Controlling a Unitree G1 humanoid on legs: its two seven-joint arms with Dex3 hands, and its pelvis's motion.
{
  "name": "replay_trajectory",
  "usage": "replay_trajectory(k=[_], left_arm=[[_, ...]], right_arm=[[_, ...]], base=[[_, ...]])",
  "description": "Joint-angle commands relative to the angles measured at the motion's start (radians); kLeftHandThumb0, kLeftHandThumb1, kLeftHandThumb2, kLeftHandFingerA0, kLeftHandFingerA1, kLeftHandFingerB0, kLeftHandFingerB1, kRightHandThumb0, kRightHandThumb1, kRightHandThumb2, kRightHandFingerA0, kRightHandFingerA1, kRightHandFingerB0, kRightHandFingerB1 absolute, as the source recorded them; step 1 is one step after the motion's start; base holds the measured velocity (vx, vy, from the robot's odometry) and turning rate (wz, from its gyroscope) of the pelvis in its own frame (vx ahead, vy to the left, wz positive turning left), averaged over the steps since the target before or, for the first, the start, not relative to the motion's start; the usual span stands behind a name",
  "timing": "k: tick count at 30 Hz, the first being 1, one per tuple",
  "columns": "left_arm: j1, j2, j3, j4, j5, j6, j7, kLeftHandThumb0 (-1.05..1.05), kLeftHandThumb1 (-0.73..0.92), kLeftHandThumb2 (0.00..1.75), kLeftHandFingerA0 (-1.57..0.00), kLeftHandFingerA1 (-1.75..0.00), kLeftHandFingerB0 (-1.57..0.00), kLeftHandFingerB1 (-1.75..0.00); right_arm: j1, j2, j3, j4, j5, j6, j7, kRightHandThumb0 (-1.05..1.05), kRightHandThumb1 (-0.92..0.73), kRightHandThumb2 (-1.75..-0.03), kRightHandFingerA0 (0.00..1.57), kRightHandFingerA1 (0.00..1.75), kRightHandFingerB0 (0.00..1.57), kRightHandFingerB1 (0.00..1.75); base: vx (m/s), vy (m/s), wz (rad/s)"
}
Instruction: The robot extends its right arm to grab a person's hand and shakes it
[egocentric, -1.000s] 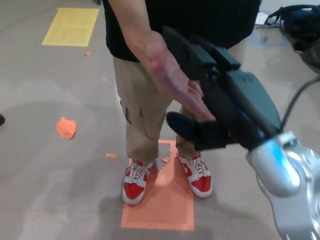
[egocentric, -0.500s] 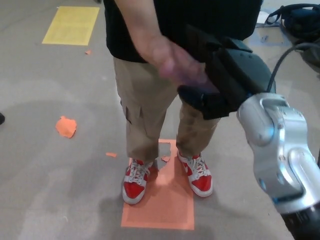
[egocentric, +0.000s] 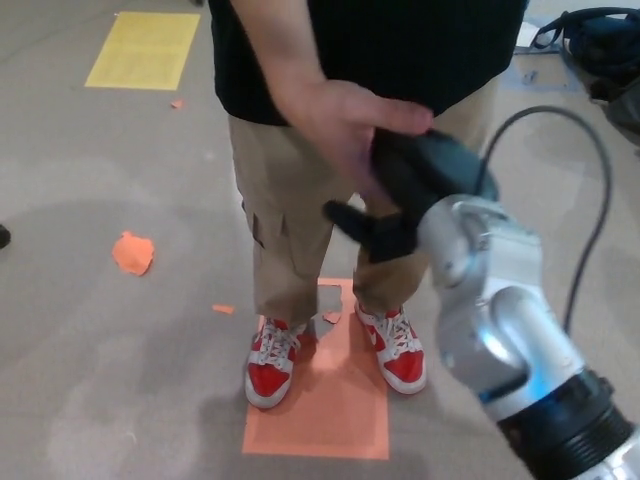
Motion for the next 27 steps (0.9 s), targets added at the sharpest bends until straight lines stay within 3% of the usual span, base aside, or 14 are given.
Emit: replay_trajectory(k=[1,4,5,8,9,10,12,15,18,19,23,24,26,27], left_arm=[[-0.002,0.024,0.01,0.0,-0.011,-0.022,-0.009,-0.61,0.86,0.66,-0.32,-0.33,-0.23,-0.3],[-0.001,0.025,0.02,0.0,-0.02,-0.028,-0.02,-0.66,0.72,0.89,-0.26,-0.42,-0.21,-0.41],[-0.001,0.026,0.019,0.0,-0.018,-0.033,-0.02,-0.6,0.85,0.65,-0.34,-0.34,-0.24,-0.31],[0.005,0.026,0.019,0.001,-0.018,-0.042,-0.028,-0.59,0.85,0.65,-0.34,-0.33,-0.25,-0.31],[0.005,0.026,0.017,0.001,-0.016,-0.041,-0.028,-0.58,0.86,0.66,-0.33,-0.33,-0.24,-0.31],[0.005,0.027,0.015,0.001,-0.013,-0.039,-0.027,-0.58,0.86,0.66,-0.33,-0.33,-0.24,-0.31],[0.01,0.033,0.005,-0.001,-0.002,-0.038,-0.022,-0.61,0.86,0.66,-0.32,-0.33,-0.23,-0.3],[0.012,0.036,-0.001,-0.001,0.002,-0.029,-0.017,-0.6,0.87,0.66,-0.31,-0.33,-0.22,-0.3],[0.015,0.031,0.004,0.006,-0.006,-0.026,-0.015,-0.57,0.86,0.66,-0.34,-0.33,-0.26,-0.31],[0.021,0.032,0.01,0.003,-0.014,-0.036,-0.026,-0.56,0.86,0.66,-0.33,-0.33,-0.27,-0.32],[0.024,0.033,0.017,0.004,-0.02,-0.044,-0.042,-0.56,0.86,0.65,-0.33,-0.34,-0.26,-0.32],[0.022,0.034,0.015,0.004,-0.017,-0.045,-0.039,-0.55,0.86,0.65,-0.34,-0.34,-0.28,-0.33],[0.021,0.034,0.014,0.003,-0.015,-0.046,-0.038,-0.54,0.87,0.65,-0.33,-0.34,-0.27,-0.33],[0.019,0.032,0.012,0.007,-0.013,-0.038,-0.032,-0.55,0.86,0.65,-0.33,-0.33,-0.27,-0.32]], right_arm=[[-0.022,0.033,0.043,0.012,0.006,0.07,0.037,-1.02,-0.68,-1.07,0.0,0.08,0.0,0.0],[-0.062,0.052,0.052,0.038,0.006,0.088,0.025,-0.96,-0.68,-1.06,0.0,0.14,0.0,0.03],[-0.071,0.054,0.053,0.047,0.008,0.092,0.019,-0.93,-0.68,-1.06,0.0,0.18,0.0,0.06],[-0.104,0.064,0.045,0.112,0.011,0.091,-0.037,-0.9,-0.69,-1.06,0.03,0.43,0.0,0.09],[-0.109,0.064,0.043,0.125,0.013,0.089,-0.047,-0.81,-0.84,-0.67,0.34,0.4,0.0,0.07],[-0.115,0.064,0.041,0.147,0.016,0.084,-0.062,-0.81,-0.84,-0.67,0.34,0.4,0.0,0.07],[-0.085,0.067,0.012,0.166,0.042,0.052,-0.134,-0.59,-0.79,-0.67,0.74,0.51,0.06,0.19],[-0.049,0.06,-0.004,0.158,0.062,0.02,-0.178,-0.55,-0.82,-0.64,0.76,0.51,0.08,0.27],[-0.021,0.048,-0.018,0.087,0.064,0.014,-0.186,-0.39,-0.62,-1.06,0.62,0.7,0.0,0.43],[0.001,0.03,-0.022,-0.009,0.057,-0.012,-0.197,-0.46,-0.82,-0.65,0.9,0.68,0.21,0.3],[0.023,0.005,-0.01,-0.197,0.017,-0.003,-0.175,-0.47,-0.84,-0.65,0.93,0.83,0.22,0.29],[0.032,0.001,-0.004,-0.33,-0.012,0.007,-0.149,-0.38,-0.63,-1.04,0.9,0.93,0.03,0.43],[0.037,0.001,0.001,-0.447,-0.033,0.02,-0.119,-0.37,-0.62,-1.03,0.9,1.02,0.03,0.43],[0.041,0.01,0.007,-0.543,-0.058,0.03,-0.096,-0.45,-0.82,-0.65,0.89,1.23,0.18,0.28]], base=[[0.0,0.0,0.0],[0.0,0.0,0.0],[0.0,0.0,0.0],[0.0,0.0,0.0],[0.0,0.0,0.0],[0.0,0.0,0.0],[0.0,0.0,0.0],[0.0,0.0,0.0],[0.0,0.0,0.0],[0.0,0.0,0.0],[0.0,0.0,0.0],[0.0,0.0,0.0],[0.0,0.0,0.0],[0.0,0.0,0.0]])
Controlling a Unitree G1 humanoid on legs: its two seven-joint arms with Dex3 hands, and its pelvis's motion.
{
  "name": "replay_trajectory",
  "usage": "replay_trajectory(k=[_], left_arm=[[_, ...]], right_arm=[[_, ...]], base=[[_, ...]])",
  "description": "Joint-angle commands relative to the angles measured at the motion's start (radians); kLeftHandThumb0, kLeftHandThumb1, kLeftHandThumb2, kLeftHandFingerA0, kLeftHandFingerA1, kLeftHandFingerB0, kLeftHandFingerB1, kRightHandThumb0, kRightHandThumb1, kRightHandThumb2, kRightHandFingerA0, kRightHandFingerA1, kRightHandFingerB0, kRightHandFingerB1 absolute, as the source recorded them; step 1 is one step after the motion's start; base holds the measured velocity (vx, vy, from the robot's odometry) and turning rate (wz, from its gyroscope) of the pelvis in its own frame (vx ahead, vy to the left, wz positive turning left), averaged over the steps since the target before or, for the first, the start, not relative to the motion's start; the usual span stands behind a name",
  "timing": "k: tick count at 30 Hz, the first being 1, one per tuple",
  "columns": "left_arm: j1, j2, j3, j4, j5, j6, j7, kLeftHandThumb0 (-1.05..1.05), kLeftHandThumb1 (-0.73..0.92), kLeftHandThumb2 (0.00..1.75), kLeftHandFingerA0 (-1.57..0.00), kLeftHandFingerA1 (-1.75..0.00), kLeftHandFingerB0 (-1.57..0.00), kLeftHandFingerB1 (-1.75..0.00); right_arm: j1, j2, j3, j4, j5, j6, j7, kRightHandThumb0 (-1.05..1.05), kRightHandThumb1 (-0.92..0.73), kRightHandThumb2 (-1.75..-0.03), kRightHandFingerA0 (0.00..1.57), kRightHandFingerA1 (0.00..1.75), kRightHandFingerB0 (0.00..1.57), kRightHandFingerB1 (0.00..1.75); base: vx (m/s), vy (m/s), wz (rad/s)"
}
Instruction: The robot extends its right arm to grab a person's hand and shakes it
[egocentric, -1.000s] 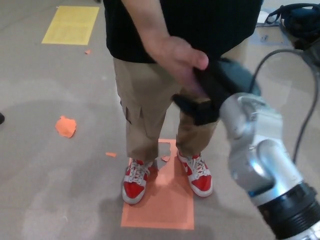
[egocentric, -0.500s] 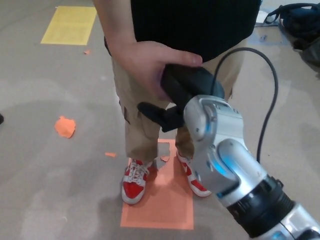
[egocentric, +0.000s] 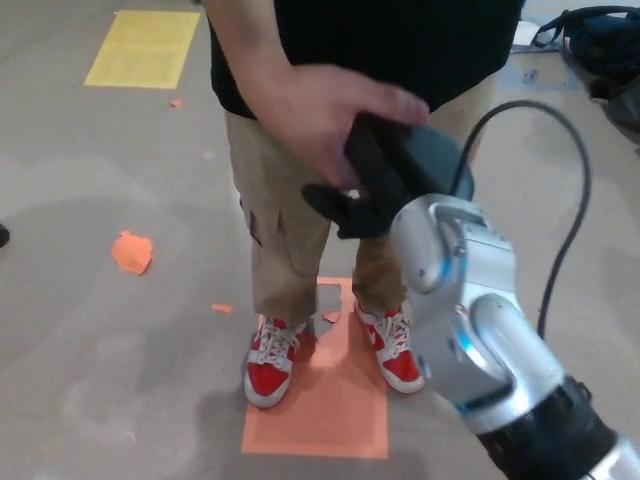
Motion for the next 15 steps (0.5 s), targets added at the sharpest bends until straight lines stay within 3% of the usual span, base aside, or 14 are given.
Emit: replay_trajectory(k=[1,2,3,4,5,6,12,14,15], left_arm=[[0.004,0.018,0.004,0.009,-0.005,-0.01,-0.007,-0.55,0.86,0.65,-0.33,-0.33,-0.27,-0.32],[0.004,0.018,0.003,0.011,-0.004,-0.006,-0.006,-0.54,0.87,0.65,-0.33,-0.33,-0.26,-0.32],[0.006,0.018,0.002,0.011,-0.003,-0.005,-0.005,-0.55,0.86,0.65,-0.33,-0.33,-0.26,-0.32],[0.013,0.019,-0.005,0.01,0.003,-0.012,0.0,-0.55,0.87,0.66,-0.34,-0.34,-0.27,-0.32],[0.018,0.021,-0.011,0.009,0.011,-0.02,0.003,-0.55,0.87,0.66,-0.34,-0.34,-0.27,-0.32],[0.019,0.021,-0.015,0.01,0.015,-0.025,0.007,-0.54,0.87,0.66,-0.35,-0.34,-0.29,-0.33],[0.025,0.017,-0.022,0.008,0.016,-0.012,0.01,-0.54,0.87,0.66,-0.34,-0.34,-0.27,-0.32],[0.022,0.015,-0.017,0.012,0.008,-0.008,0.01,-0.54,0.87,0.66,-0.35,-0.34,-0.28,-0.32],[0.027,0.014,-0.013,0.013,0.005,-0.013,0.012,-0.54,0.86,0.65,-0.36,-0.34,-0.3,-0.33]], right_arm=[[0.024,-0.007,0.015,-0.419,-0.099,0.024,0.065,-0.45,-0.82,-0.65,0.89,1.23,0.18,0.28],[0.031,-0.004,0.017,-0.446,-0.104,0.023,0.064,-0.51,-0.7,-0.88,0.94,1.18,0.18,0.41],[0.038,-0.002,0.02,-0.476,-0.109,0.025,0.072,-0.43,-0.82,-0.65,0.92,1.12,0.22,0.29],[0.048,-0.004,0.02,-0.512,-0.11,0.025,0.084,-0.3,-0.61,-1.03,0.96,1.08,0.12,0.47],[0.054,-0.006,0.017,-0.525,-0.104,0.023,0.083,-0.3,-0.61,-1.03,0.96,1.08,0.12,0.47],[0.056,-0.012,0.015,-0.53,-0.104,0.023,0.087,-0.38,-0.82,-0.66,0.88,1.38,0.25,0.31],[0.105,-0.02,0.013,-0.581,-0.101,0.015,0.083,-0.35,-0.81,-0.68,0.85,1.48,0.28,0.34],[0.11,-0.018,0.014,-0.56,-0.089,0.013,0.078,-0.36,-0.83,-0.67,0.84,1.43,0.29,0.33],[0.111,-0.017,0.018,-0.543,-0.086,0.022,0.089,-0.36,-0.84,-0.66,0.86,1.29,0.29,0.32]], base=[[0.0,0.0,0.0],[0.0,0.0,0.0],[0.0,0.0,0.0],[0.0,0.0,0.0],[0.0,0.0,0.0],[0.0,0.0,0.0],[0.0,0.0,0.0],[0.0,0.0,0.0],[0.0,0.0,0.0]])
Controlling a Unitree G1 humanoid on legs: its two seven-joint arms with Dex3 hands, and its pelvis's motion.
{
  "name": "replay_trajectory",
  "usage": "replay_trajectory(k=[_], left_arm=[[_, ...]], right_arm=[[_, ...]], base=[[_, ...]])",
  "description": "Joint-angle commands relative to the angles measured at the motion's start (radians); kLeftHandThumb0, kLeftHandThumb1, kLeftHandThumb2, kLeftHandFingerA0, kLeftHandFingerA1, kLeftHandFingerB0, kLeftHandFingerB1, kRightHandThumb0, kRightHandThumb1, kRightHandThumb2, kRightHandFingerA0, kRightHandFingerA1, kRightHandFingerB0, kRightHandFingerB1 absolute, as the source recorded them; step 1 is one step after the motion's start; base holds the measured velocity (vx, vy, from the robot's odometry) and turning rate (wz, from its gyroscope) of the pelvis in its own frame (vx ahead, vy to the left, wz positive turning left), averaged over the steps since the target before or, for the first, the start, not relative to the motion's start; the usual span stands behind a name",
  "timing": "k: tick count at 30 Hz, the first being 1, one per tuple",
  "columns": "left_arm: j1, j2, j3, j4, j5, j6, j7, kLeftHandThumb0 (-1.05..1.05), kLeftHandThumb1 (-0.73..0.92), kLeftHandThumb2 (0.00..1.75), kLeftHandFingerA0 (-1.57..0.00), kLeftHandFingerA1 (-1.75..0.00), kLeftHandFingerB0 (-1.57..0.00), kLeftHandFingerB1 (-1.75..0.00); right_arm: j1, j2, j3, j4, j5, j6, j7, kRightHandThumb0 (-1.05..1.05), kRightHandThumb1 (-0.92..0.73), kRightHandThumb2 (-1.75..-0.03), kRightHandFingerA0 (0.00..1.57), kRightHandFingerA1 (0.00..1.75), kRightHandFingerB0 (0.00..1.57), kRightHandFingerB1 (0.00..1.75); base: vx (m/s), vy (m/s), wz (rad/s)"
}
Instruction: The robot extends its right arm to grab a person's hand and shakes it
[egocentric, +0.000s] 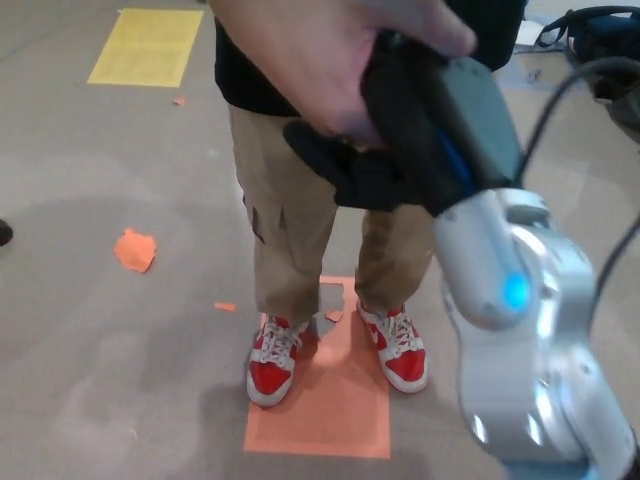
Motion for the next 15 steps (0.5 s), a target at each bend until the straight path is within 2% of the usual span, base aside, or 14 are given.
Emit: replay_trajectory(k=[1,2,3,4,5,6,7,8,9,10,11,12,13,15], left_arm=[[0.017,0.015,0.001,0.007,0.0,-0.015,0.006,-0.56,0.71,1.03,-0.34,-0.52,-0.21,-0.45],[0.018,0.016,0.002,0.007,-0.001,-0.015,0.004,-0.56,0.71,1.02,-0.33,-0.52,-0.19,-0.45],[0.018,0.016,0.003,0.006,-0.003,-0.014,0.002,-0.56,0.71,1.02,-0.33,-0.52,-0.19,-0.45],[0.017,0.014,0.013,0.005,-0.014,-0.009,-0.005,-0.56,0.85,0.65,-0.36,-0.34,-0.29,-0.32],[0.02,0.013,0.018,0.003,-0.019,-0.013,-0.007,-0.56,0.85,0.66,-0.37,-0.34,-0.29,-0.33],[0.025,0.012,0.018,0.001,-0.018,-0.02,-0.005,-0.56,0.85,0.66,-0.37,-0.34,-0.29,-0.33],[0.026,0.011,0.018,0.001,-0.017,-0.022,-0.007,-0.56,0.86,0.65,-0.36,-0.34,-0.28,-0.32],[0.026,0.011,0.013,0.002,-0.01,-0.023,-0.006,-0.55,0.87,0.66,-0.36,-0.34,-0.28,-0.32],[0.026,0.013,0.006,0.002,-0.002,-0.024,-0.005,-0.55,0.87,0.66,-0.36,-0.34,-0.28,-0.32],[0.023,0.014,-0.002,0.001,0.007,-0.02,0.003,-0.57,0.87,0.66,-0.38,-0.34,-0.27,-0.32],[0.014,0.015,-0.015,-0.002,0.022,-0.015,0.015,-0.54,0.71,1.04,-0.33,-0.52,-0.17,-0.44],[0.011,0.016,-0.019,-0.001,0.024,-0.016,0.018,-0.54,0.71,1.04,-0.33,-0.52,-0.17,-0.44],[0.006,0.014,-0.014,-0.002,0.017,-0.016,0.01,-0.54,0.87,0.66,-0.37,-0.34,-0.31,-0.33],[0.002,0.013,-0.012,-0.002,0.012,-0.009,0.008,-0.56,0.87,0.66,-0.36,-0.33,-0.28,-0.32]], right_arm=[[0.02,-0.012,-0.004,0.004,-0.015,0.009,0.031,-0.42,-0.71,-0.85,0.89,1.14,0.25,0.42],[0.026,-0.015,-0.008,0.047,0.0,0.009,0.027,-0.34,-0.83,-0.65,0.82,1.3,0.3,0.33],[0.03,-0.015,-0.012,0.076,0.007,0.003,0.017,-0.34,-0.83,-0.65,0.82,1.3,0.3,0.33],[0.024,-0.015,-0.017,0.129,0.02,0.004,0.013,-0.34,-0.83,-0.65,0.8,1.28,0.3,0.33],[0.017,-0.022,-0.019,0.205,0.03,-0.001,0.007,-0.33,-0.84,-0.65,0.81,1.17,0.31,0.33],[0.011,-0.029,-0.019,0.273,0.038,-0.008,0.001,-0.33,-0.84,-0.65,0.81,1.17,0.31,0.33],[0.005,-0.028,-0.027,0.342,0.053,-0.018,-0.015,-0.33,-0.85,-0.65,0.82,1.04,0.32,0.33],[0.006,-0.024,-0.035,0.395,0.07,-0.027,-0.029,-0.34,-0.86,-0.68,0.77,0.86,0.32,0.33],[0.009,-0.02,-0.041,0.433,0.082,-0.035,-0.04,-0.34,-0.86,-0.68,0.77,0.86,0.32,0.33],[0.004,-0.021,-0.051,0.518,0.108,-0.057,-0.049,-0.32,-0.85,-0.65,0.6,0.46,0.32,0.33],[-0.004,-0.023,-0.07,0.652,0.154,-0.1,-0.061,-0.31,-0.85,-0.65,0.65,0.51,0.34,0.34],[-0.003,-0.022,-0.078,0.68,0.168,-0.117,-0.068,-0.31,-0.85,-0.65,0.65,0.51,0.34,0.34],[-0.003,-0.022,-0.087,0.725,0.185,-0.152,-0.089,-0.29,-0.84,-0.65,0.56,0.45,0.37,0.36],[-0.003,-0.018,-0.097,0.842,0.214,-0.217,-0.122,-0.28,-0.85,-0.65,0.47,0.44,0.41,0.39]], base=[[0.0,0.0,0.0],[0.0,0.0,0.0],[0.0,0.0,0.0],[0.0,0.0,0.0],[0.0,0.0,0.0],[0.0,0.0,0.0],[0.0,0.0,0.0],[0.0,0.0,0.0],[0.0,0.0,0.0],[0.0,0.0,0.0],[0.0,0.0,0.0],[0.0,0.0,0.0],[0.0,0.0,0.0],[0.0,0.0,0.0]])
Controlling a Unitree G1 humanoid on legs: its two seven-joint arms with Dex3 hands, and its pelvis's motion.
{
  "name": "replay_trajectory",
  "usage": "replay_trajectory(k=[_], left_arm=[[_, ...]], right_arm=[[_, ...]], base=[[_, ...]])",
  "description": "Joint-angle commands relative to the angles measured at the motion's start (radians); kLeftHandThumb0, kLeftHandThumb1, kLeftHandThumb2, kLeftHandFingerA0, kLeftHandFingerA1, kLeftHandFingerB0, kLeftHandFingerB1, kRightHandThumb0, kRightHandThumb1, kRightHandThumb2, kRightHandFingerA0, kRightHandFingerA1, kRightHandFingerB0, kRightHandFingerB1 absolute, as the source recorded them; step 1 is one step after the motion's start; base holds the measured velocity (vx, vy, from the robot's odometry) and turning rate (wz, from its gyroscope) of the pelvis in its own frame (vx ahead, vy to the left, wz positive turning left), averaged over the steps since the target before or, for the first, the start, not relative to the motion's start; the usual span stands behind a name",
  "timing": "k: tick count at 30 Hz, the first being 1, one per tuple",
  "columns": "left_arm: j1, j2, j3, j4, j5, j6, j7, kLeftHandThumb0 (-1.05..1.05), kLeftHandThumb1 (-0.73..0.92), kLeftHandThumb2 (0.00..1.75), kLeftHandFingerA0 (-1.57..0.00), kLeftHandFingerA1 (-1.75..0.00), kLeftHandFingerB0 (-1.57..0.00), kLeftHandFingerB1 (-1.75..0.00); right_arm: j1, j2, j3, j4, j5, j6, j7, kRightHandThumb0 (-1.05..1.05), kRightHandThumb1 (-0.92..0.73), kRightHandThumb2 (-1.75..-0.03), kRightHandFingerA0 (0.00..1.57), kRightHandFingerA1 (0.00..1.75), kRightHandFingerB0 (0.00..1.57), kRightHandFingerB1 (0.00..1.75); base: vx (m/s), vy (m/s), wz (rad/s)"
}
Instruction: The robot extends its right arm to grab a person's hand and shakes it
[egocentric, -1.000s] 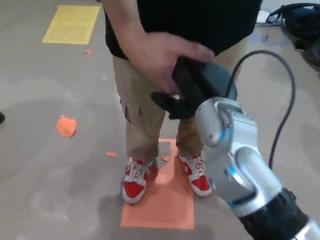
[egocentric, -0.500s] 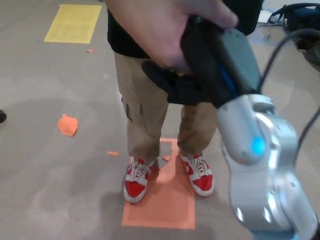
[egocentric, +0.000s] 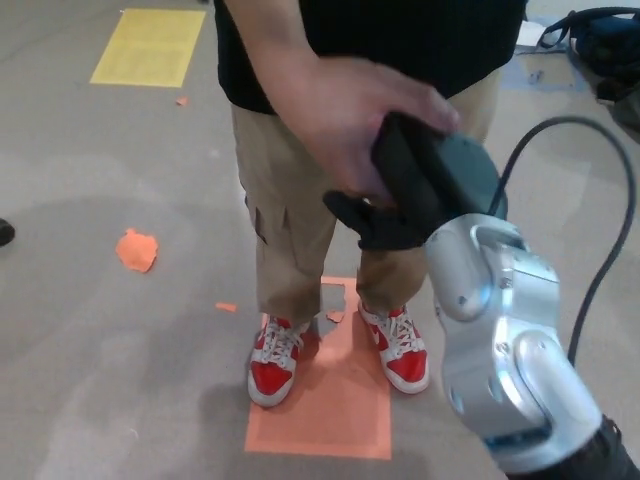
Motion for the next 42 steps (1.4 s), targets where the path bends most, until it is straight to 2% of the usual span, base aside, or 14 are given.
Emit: replay_trajectory(k=[1,9,15,17,18,22,23,24,26,27,29,30,31,42], left_arm=[[-0.005,0.015,-0.014,-0.001,0.014,-0.007,0.002,-0.55,0.88,0.67,-0.35,-0.33,-0.27,-0.32],[-0.015,0.017,-0.011,-0.001,0.012,0.0,0.016,-0.55,0.86,0.66,-0.38,-0.34,-0.28,-0.32],[-0.02,0.015,-0.009,0.001,0.007,-0.002,0.02,-0.57,0.86,0.68,-0.38,-0.34,-0.27,-0.32],[-0.018,0.016,-0.002,0.005,-0.001,-0.01,0.009,-0.56,0.87,0.66,-0.39,-0.35,-0.28,-0.32],[-0.018,0.017,0.001,0.005,-0.004,-0.011,0.009,-0.52,0.69,1.04,-0.33,-0.53,-0.15,-0.44],[-0.023,0.011,0.011,0.008,-0.014,0.003,0.009,-0.57,0.85,0.66,-0.38,-0.34,-0.28,-0.32],[-0.021,0.013,0.009,0.009,-0.011,-0.003,0.01,-0.56,0.86,0.66,-0.37,-0.34,-0.29,-0.32],[-0.02,0.017,-0.004,0.006,0.005,-0.012,0.017,-0.51,0.7,1.04,-0.33,-0.52,-0.16,-0.45],[-0.019,0.018,-0.006,0.006,0.008,-0.016,0.016,-0.55,0.87,0.66,-0.38,-0.34,-0.29,-0.33],[-0.021,0.018,-0.009,0.007,0.011,-0.011,0.019,-0.53,0.7,1.04,-0.33,-0.53,-0.16,-0.44],[-0.029,0.018,-0.02,0.011,0.025,0.008,0.032,-0.53,0.7,1.04,-0.33,-0.53,-0.16,-0.44],[-0.028,0.019,-0.019,0.012,0.024,0.006,0.033,-0.53,0.69,1.04,-0.33,-0.53,-0.15,-0.44],[-0.03,0.018,-0.018,0.013,0.023,0.006,0.035,-0.58,0.86,0.66,-0.38,-0.35,-0.28,-0.32],[-0.014,0.009,0.011,0.009,-0.013,-0.017,0.014,-0.53,0.67,1.03,-0.34,-0.54,-0.17,-0.45]], right_arm=[[0.006,-0.007,-0.049,0.403,0.17,-0.209,-0.11,-0.26,-0.83,-0.65,0.48,0.45,0.42,0.4],[-0.009,0.0,-0.062,0.468,0.177,-0.264,-0.152,-0.24,-0.83,-0.64,0.51,0.48,0.42,0.4],[0.011,-0.023,-0.065,0.188,0.156,-0.234,-0.116,-0.28,-0.69,-0.6,0.73,0.86,0.35,0.36],[0.033,-0.032,-0.063,-0.009,0.137,-0.221,-0.091,-0.3,-0.74,-0.63,0.72,0.57,0.4,0.36],[0.039,-0.032,-0.063,-0.08,0.132,-0.222,-0.088,-0.34,-0.83,-0.65,0.78,0.6,0.39,0.35],[0.054,-0.01,-0.065,-0.338,0.114,-0.185,-0.048,-0.35,-0.88,-0.67,0.83,0.53,0.4,0.36],[0.057,-0.007,-0.064,-0.395,0.108,-0.185,-0.044,-0.39,-0.73,-1.03,0.82,0.81,0.34,0.53],[0.06,-0.014,-0.063,-0.487,0.091,-0.203,-0.037,-0.39,-0.72,-1.02,0.79,0.85,0.34,0.52],[0.067,-0.017,-0.061,-0.554,0.078,-0.2,-0.023,-0.36,-0.87,-0.67,0.84,0.54,0.39,0.36],[0.071,-0.011,-0.058,-0.591,0.069,-0.183,-0.007,-0.38,-0.88,-0.67,0.82,0.5,0.39,0.35],[0.087,0.008,-0.054,-0.679,0.074,-0.156,0.019,-0.38,-0.88,-0.67,0.8,0.48,0.39,0.35],[0.095,0.007,-0.053,-0.695,0.083,-0.162,0.019,-0.38,-0.88,-0.67,0.79,0.48,0.38,0.35],[0.095,0.005,-0.051,-0.7,0.078,-0.161,0.022,-0.39,-0.88,-0.67,0.79,0.47,0.38,0.35],[0.089,-0.037,-0.049,-0.338,0.133,-0.175,-0.035,-0.26,-0.84,-0.65,0.82,0.53,0.44,0.38]], base=[[0.0,0.0,0.0],[0.0,0.0,0.0],[0.0,0.0,0.0],[0.0,0.0,0.0],[0.0,0.0,0.0],[0.0,0.0,0.0],[0.0,0.0,0.0],[0.0,0.0,0.0],[0.0,0.0,0.0],[0.0,0.0,0.0],[0.0,0.0,0.0],[0.0,0.0,0.0],[0.0,0.0,0.0],[0.0,0.0,0.0]])
